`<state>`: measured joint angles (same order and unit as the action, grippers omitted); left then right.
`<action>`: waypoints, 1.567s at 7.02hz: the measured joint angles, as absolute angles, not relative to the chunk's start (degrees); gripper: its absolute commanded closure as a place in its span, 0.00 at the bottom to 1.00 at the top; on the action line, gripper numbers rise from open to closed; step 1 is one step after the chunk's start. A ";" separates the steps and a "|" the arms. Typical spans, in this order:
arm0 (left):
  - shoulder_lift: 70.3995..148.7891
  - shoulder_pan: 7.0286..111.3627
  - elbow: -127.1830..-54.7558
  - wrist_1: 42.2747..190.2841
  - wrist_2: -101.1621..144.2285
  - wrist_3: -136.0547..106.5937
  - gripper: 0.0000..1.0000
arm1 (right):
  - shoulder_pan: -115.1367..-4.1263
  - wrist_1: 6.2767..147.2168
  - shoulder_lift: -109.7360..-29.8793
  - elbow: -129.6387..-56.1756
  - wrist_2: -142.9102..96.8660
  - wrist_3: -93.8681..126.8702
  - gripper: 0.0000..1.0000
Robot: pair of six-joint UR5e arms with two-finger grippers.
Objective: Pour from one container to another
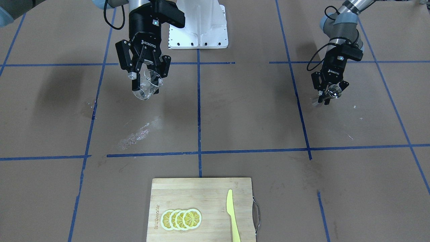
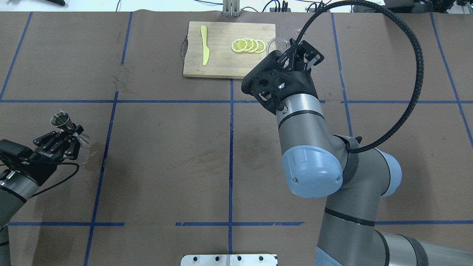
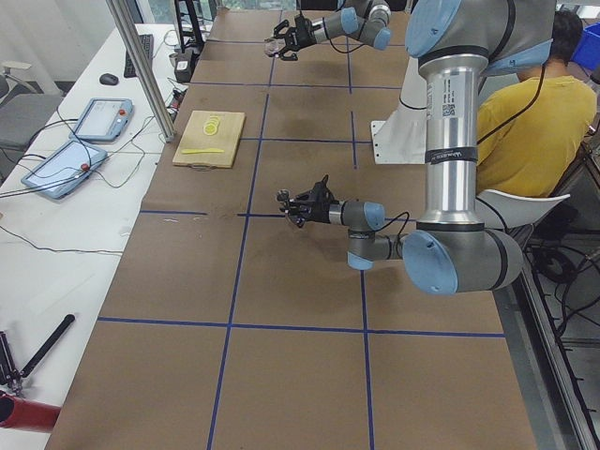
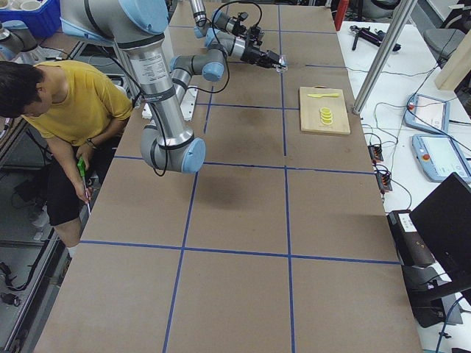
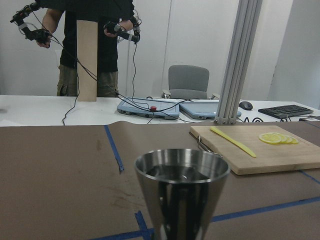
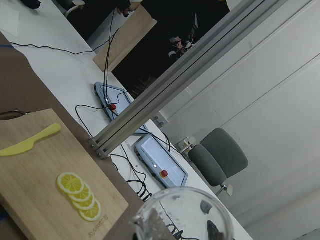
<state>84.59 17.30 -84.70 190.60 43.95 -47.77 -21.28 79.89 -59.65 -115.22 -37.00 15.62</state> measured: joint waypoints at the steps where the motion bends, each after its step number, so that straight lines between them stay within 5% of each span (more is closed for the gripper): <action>1: 84.81 16.41 -83.92 190.03 42.27 -48.04 1.00 | -21.30 79.89 -59.65 -115.22 -37.00 15.58 1.00; 6: 85.78 10.24 -82.84 189.35 33.20 -48.16 1.00 | -21.35 79.89 -59.61 -115.31 -36.78 15.56 1.00; 11: 87.92 8.27 -80.90 189.38 31.14 -48.11 0.86 | -21.36 79.89 -59.68 -115.31 -36.65 15.56 1.00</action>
<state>87.92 8.27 -80.90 189.38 31.14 -48.11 -21.36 79.89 -59.68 -115.31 -36.65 15.56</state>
